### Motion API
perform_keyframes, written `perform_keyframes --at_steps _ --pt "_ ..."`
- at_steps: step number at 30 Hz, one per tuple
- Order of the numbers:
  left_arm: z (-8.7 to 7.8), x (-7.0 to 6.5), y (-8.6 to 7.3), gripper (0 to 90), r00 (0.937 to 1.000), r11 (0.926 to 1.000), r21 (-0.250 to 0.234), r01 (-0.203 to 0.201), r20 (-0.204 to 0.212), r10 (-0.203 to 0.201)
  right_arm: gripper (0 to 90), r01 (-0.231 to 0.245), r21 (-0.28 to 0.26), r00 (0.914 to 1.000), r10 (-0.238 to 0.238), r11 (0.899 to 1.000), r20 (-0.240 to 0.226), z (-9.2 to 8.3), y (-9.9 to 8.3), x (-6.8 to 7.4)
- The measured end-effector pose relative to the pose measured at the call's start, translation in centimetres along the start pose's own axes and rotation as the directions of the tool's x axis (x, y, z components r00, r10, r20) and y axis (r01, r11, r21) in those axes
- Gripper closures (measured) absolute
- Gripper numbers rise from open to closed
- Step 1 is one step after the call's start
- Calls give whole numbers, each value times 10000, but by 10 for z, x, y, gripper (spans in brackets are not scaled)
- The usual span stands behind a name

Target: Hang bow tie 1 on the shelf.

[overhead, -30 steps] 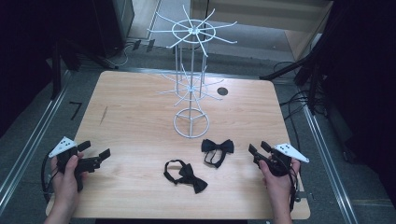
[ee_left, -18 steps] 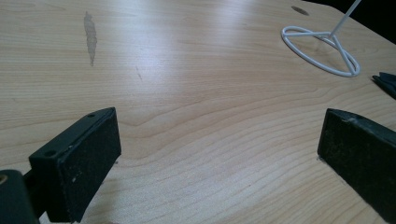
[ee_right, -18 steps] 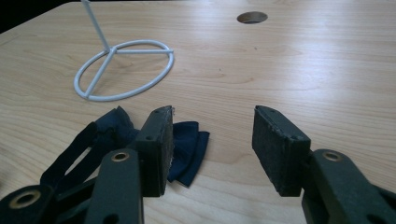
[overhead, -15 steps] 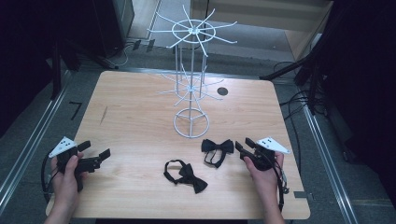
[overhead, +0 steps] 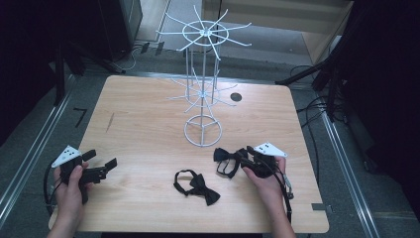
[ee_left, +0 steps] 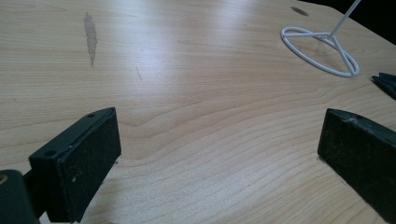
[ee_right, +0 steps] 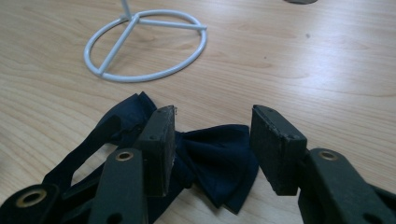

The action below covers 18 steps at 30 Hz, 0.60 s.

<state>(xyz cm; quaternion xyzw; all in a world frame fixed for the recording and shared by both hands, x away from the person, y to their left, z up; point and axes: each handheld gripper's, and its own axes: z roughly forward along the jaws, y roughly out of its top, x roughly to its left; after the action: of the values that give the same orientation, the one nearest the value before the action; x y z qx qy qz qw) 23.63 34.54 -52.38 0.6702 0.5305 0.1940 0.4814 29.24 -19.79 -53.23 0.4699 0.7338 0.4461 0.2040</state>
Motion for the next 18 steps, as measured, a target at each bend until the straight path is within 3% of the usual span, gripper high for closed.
perform_keyframes --at_steps 8,18 --pt "0 0 0 0 10000 10000 -4 12 14 -12 497 349 597 9987 -325 9976 -395 9 -5 3" --pt "0 0 0 0 10000 10000 -19 20 5 -20 489 992 1179 9950 -968 9881 -256 12 -9 6"
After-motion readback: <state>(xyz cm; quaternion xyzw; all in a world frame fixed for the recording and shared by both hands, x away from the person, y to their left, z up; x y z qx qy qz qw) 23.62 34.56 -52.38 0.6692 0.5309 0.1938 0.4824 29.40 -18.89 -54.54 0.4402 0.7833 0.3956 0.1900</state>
